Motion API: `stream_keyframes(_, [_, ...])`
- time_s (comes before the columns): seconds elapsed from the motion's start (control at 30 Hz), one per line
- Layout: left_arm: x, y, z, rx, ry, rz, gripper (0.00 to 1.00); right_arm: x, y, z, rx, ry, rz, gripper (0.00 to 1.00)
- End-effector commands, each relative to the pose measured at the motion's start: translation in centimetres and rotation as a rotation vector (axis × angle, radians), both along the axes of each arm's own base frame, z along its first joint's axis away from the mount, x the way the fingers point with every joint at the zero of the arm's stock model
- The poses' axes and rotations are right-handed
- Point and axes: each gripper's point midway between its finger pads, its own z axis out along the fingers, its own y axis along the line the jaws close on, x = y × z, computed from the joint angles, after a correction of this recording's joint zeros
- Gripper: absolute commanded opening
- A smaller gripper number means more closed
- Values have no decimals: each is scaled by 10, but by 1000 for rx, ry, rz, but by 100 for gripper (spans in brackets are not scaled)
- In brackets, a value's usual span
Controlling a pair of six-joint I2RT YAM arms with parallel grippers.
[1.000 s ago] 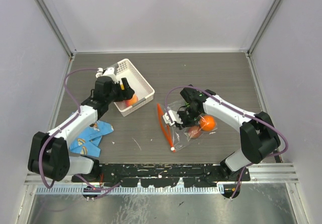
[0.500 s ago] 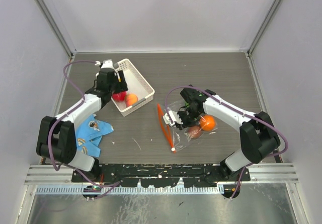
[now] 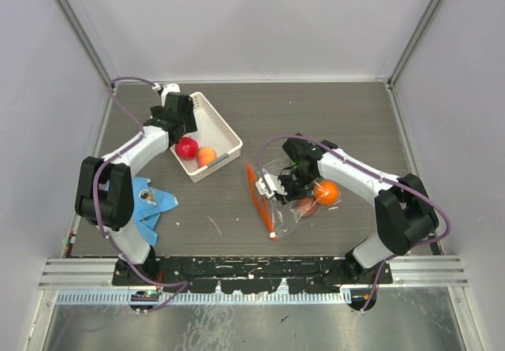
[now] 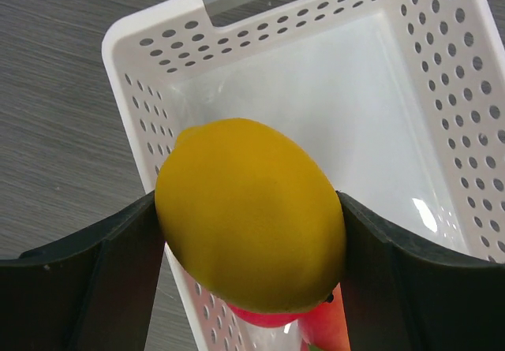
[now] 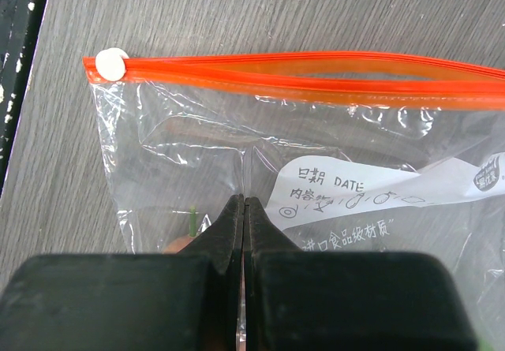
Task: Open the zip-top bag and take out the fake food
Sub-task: Place the fake fruit in the bin.
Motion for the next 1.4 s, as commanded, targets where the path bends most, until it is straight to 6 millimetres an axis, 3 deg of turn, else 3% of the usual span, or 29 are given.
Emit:
stream_keyframes(0.0, [16,16,18,66,-34,80,9,5,8,13,35,-16,15,1])
stream_keyframes(0.37, [29,38,6,219,52,191,16,4,7,14,36,-15,20,1])
stream_keyframes(0.6, [36,41,-4,263,84,204,32,4,7,14,35,-14,21,1])
stream_keyframes(0.77, [39,45,-7,287,95,217,56,3,7,14,35,-13,22,1])
stream_keyframes(0.83, [40,45,-7,298,96,221,71,4,7,13,34,-11,21,1])
stream_keyframes(0.9, [41,47,-5,307,98,229,94,3,7,13,34,-11,22,1])
stream_keyframes(0.93, [41,47,-5,309,99,231,99,3,7,13,34,-11,24,1])
stream_keyframes(1.37, [32,51,18,300,73,263,98,3,7,14,34,-9,25,1])
